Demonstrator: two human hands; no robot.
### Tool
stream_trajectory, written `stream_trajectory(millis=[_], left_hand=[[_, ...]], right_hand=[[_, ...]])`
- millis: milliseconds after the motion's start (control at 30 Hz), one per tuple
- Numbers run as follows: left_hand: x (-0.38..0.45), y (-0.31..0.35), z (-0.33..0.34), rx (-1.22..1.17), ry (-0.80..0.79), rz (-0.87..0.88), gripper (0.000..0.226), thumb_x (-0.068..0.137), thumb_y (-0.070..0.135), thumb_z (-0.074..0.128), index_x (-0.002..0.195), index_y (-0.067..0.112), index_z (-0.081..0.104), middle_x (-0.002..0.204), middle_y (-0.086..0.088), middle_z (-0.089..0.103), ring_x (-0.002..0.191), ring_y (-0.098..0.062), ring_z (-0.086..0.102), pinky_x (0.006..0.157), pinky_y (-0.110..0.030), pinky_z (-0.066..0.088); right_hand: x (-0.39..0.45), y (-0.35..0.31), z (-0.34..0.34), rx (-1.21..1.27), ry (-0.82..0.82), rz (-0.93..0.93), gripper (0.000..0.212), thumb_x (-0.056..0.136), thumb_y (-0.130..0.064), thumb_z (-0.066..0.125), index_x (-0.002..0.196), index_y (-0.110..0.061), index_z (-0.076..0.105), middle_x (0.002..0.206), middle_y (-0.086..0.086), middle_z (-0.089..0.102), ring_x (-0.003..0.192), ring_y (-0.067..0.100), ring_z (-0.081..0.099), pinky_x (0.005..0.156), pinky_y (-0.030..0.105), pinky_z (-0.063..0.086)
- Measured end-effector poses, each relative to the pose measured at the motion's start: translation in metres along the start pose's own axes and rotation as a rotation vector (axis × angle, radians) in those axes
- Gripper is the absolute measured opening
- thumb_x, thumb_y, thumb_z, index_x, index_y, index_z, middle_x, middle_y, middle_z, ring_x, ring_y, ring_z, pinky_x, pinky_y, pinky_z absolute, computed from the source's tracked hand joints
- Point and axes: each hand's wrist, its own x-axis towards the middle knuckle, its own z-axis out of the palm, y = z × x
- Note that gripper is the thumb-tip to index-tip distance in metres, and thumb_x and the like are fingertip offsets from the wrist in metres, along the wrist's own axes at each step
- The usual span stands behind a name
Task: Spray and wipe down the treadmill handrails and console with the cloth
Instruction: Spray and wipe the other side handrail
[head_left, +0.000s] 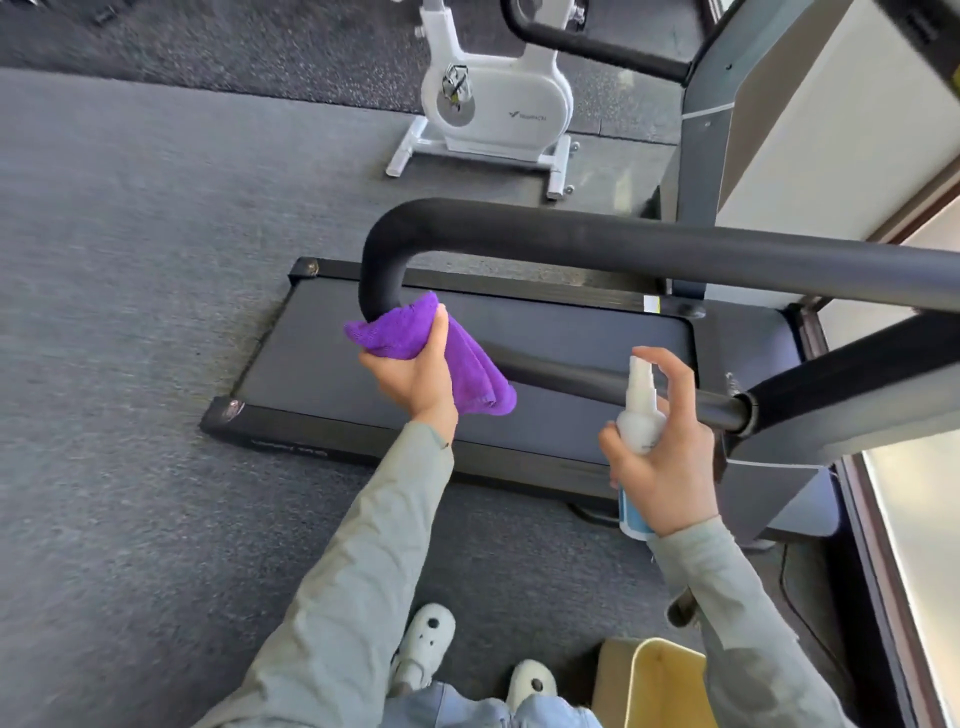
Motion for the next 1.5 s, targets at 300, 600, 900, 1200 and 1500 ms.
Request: stream_trajectory(millis=[300,600,900,1200,1500], left_hand=[[0.042,0.049,-0.031,0.338,-0.315,0.557,0.073,0.053,0.045,0.089,0.114,0.038,0.049,0.099,0.029,0.061,0.092,0.014,0.057,0.080,-0.004,0.040],[0.051,0.129,-0.011,0.480,-0.719,1.132,0.078,0.051,0.060,0.082,0.115,0.028,0.052,0.107,0.028,0.060,0.097,-0.010,0.061,0.082,-0.020,0.042],[0.053,0.137,-0.019,0.549,-0.821,0.923,0.107,0.050,0.092,0.056,0.124,0.015,0.059,0.110,0.005,0.063,0.101,-0.018,0.059,0.087,-0.032,0.046],[-0.040,0.159,0.038,1.155,-0.571,1.390,0.078,0.084,0.078,0.017,0.103,0.023,0.069,0.096,-0.005,0.070,0.092,-0.033,0.060,0.077,-0.040,0.037],[-0.106,0.142,0.079,1.105,-0.760,1.494,0.057,0.095,0.065,0.027,0.103,0.018,0.059,0.097,-0.008,0.068,0.093,-0.034,0.062,0.068,-0.039,0.035]], right_hand=[[0.004,-0.023,0.022,-0.006,0.064,0.025,0.068,0.077,0.006,0.060,0.127,-0.035,0.041,0.066,0.016,0.056,0.052,0.039,0.054,0.058,0.051,0.054],[0.012,-0.048,0.048,0.000,0.099,-0.007,0.067,0.075,0.007,0.061,0.128,-0.029,0.044,0.061,0.019,0.053,0.049,0.037,0.050,0.058,0.046,0.052],[0.001,-0.048,0.047,0.021,0.121,0.004,0.068,0.076,0.007,0.059,0.125,-0.036,0.041,0.060,0.016,0.052,0.048,0.035,0.049,0.054,0.049,0.053],[0.004,-0.049,0.013,0.029,0.205,-0.048,0.070,0.075,0.008,0.061,0.124,-0.038,0.040,0.079,0.006,0.058,0.051,0.040,0.052,0.055,0.050,0.053],[-0.009,-0.023,-0.056,0.017,0.307,0.002,0.070,0.075,0.009,0.061,0.124,-0.037,0.041,0.071,0.016,0.056,0.051,0.040,0.052,0.057,0.052,0.053]])
